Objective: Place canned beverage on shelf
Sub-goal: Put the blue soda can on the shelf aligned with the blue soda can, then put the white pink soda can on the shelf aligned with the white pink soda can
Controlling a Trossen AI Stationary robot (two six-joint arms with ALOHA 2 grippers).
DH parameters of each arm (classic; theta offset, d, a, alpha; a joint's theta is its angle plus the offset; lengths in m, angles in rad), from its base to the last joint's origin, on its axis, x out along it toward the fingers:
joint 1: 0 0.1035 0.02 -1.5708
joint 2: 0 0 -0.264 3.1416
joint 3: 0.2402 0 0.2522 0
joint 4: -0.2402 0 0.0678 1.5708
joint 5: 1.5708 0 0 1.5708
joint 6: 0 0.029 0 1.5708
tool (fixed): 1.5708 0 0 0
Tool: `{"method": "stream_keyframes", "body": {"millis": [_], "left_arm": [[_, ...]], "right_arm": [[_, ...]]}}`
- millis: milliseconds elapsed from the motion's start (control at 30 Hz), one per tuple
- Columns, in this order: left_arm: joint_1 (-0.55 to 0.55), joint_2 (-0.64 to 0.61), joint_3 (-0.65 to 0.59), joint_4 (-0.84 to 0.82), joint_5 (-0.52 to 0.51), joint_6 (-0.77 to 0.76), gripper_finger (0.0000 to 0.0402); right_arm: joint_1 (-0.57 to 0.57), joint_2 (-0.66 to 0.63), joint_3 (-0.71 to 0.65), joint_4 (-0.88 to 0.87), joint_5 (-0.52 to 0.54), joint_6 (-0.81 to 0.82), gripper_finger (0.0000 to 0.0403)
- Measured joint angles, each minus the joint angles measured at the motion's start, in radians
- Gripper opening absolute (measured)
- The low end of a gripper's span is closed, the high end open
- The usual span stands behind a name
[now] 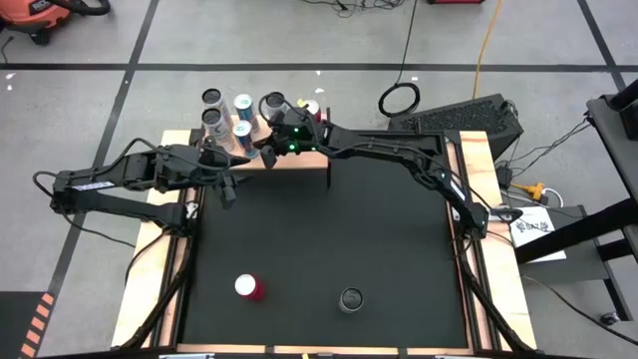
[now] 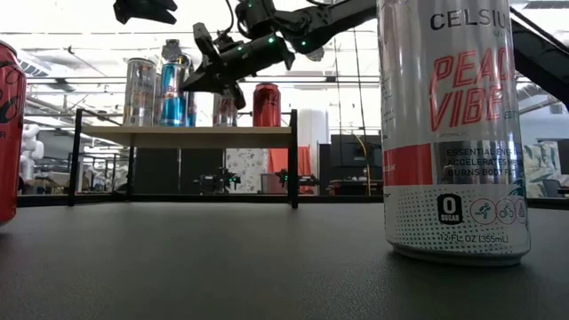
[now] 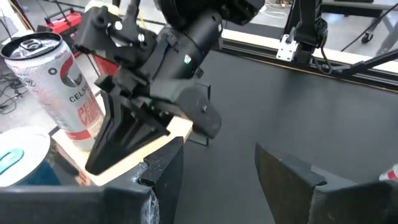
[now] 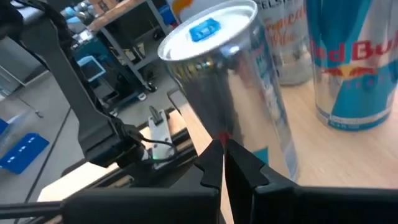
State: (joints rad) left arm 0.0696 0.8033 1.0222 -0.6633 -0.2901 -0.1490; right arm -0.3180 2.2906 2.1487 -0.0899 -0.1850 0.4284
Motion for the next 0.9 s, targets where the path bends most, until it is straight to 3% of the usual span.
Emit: {"method": "stream_keyframes", "body": {"millis": [333,900], "left_arm": [[0.000,-0.005,0.000,-0.009,0.000,0.000,0.0201],[0.000,-0.001,0.000,-0.097,0.111,-0.022,0.0201]], "right_arm": [[0.001,-0.013,0.000,-0.059,-0.004,-0.015,0.0000],[0.021,-0.392,0.000,-0.843,0.002,-0.266,0.0000]]}}
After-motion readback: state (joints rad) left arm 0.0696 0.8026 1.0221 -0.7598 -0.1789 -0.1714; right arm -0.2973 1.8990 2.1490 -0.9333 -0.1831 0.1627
